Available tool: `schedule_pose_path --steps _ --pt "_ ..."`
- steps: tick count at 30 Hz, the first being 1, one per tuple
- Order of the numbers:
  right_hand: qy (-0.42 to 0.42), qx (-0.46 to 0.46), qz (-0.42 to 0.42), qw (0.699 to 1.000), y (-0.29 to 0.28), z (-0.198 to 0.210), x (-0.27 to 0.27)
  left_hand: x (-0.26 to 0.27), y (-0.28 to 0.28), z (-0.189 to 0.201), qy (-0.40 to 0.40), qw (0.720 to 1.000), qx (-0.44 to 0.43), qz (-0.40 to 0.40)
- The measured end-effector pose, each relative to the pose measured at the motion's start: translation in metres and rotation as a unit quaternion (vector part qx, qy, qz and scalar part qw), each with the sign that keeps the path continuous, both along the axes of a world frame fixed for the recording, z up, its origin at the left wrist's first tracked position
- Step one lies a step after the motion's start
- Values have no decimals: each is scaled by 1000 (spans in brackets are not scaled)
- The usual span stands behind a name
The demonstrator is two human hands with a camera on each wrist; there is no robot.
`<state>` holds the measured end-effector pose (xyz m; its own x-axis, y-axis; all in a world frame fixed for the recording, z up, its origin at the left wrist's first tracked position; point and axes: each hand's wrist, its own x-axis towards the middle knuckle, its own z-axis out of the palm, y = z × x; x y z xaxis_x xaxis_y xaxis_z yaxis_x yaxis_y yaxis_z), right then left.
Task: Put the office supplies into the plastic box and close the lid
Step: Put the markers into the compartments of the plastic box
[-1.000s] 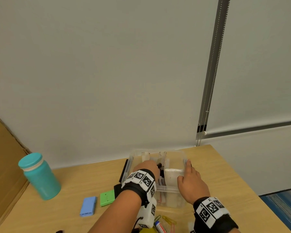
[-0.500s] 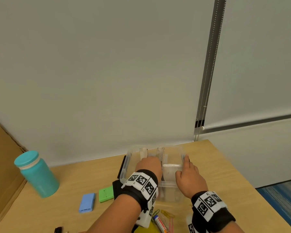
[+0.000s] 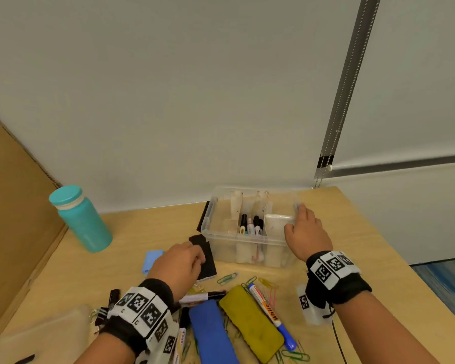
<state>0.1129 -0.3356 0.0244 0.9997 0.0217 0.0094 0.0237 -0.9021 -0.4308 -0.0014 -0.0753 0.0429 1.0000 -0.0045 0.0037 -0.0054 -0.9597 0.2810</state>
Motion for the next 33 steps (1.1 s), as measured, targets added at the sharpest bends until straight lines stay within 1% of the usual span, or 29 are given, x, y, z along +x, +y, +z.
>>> schedule_pose_path --steps 2,3,4,5,6,7,8,10,13,15,16,18,22,25,27,29,32,33 --pt "-116 -21 15 993 1 2 -12 -6 3 -18 40 999 2 -19" --pt "-191 -10 38 981 3 5 -22 -8 2 -25 61 998 13 -31" --pt "-263 12 73 962 6 7 -33 -9 1 -31 83 995 30 -39" --pt "-312 29 118 942 10 9 -46 -11 -1 -37 105 992 53 -45" --pt "-326 32 169 930 14 8 -58 -12 -2 -41 122 988 78 -47" --pt "-306 26 218 926 17 7 -68 -12 -3 -44 135 985 102 -45" --pt "-256 15 255 932 19 3 -77 -11 -4 -46 142 981 122 -40" --pt "-132 -22 283 950 22 -14 -85 -9 -4 -49 155 975 156 -31" --pt "23 -66 262 962 22 -40 -86 -8 -1 -52 167 968 186 -24" --pt "122 -83 257 955 24 -49 -84 -10 2 -54 169 966 194 -20" --pt "159 -87 256 950 26 -51 -83 -11 4 -55 170 965 197 -20" --pt "195 -92 249 944 28 -52 -81 -12 5 -59 174 963 206 -20" --pt "193 -117 264 938 30 -39 -82 -12 7 -63 179 960 216 -20" --pt "156 -77 287 942 27 -6 -86 -12 9 -65 174 961 214 -18" --pt "107 -22 307 945 23 26 -89 -13 11 -65 161 966 202 -14" --pt "42 59 314 947 20 59 -88 -13 15 -63 141 975 172 -5" --pt "-83 171 283 940 17 97 -78 -14 20 -56 121 986 112 10" --pt "-132 188 268 936 17 103 -72 -14 21 -53 119 988 94 15"
